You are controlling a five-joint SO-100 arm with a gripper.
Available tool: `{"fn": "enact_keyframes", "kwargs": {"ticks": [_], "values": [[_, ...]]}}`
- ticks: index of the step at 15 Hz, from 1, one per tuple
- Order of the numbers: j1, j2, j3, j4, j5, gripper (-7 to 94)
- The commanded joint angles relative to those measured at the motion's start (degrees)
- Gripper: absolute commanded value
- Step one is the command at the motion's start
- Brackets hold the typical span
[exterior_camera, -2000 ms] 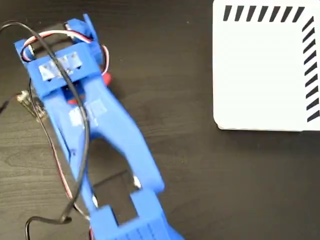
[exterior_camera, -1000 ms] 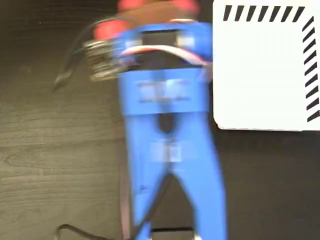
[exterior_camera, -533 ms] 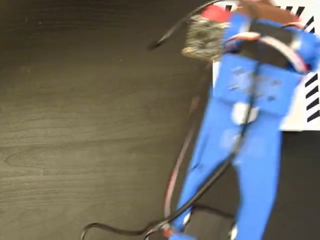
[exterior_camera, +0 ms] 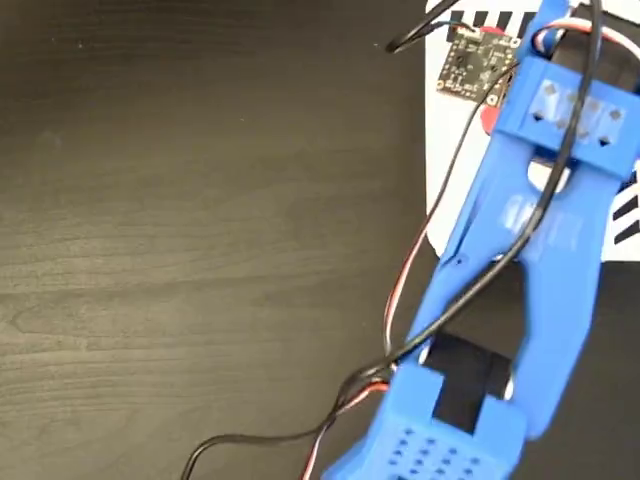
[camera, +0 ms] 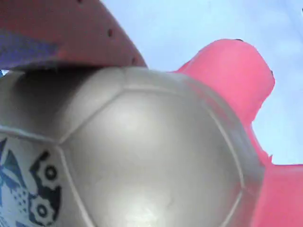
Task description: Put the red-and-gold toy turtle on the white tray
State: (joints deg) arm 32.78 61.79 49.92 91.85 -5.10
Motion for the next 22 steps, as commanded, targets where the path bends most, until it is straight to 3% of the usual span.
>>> {"fn": "enact_keyframes", "kwargs": {"ticks": [1,10,14,17,18,22], "values": [[0.4,1.4,-3.4,0.5,-0.2,0],[0.9,-2.7,-3.5,0.5,-1.4,1],[1.3,-2.5,-2.8,0.7,-2.0,36],[1.6,-2.5,-2.1,0.7,-2.3,54],[1.7,-2.5,-1.7,0.7,-2.4,59],[1.7,-2.2,-0.4,0.7,-2.5,62]]}}
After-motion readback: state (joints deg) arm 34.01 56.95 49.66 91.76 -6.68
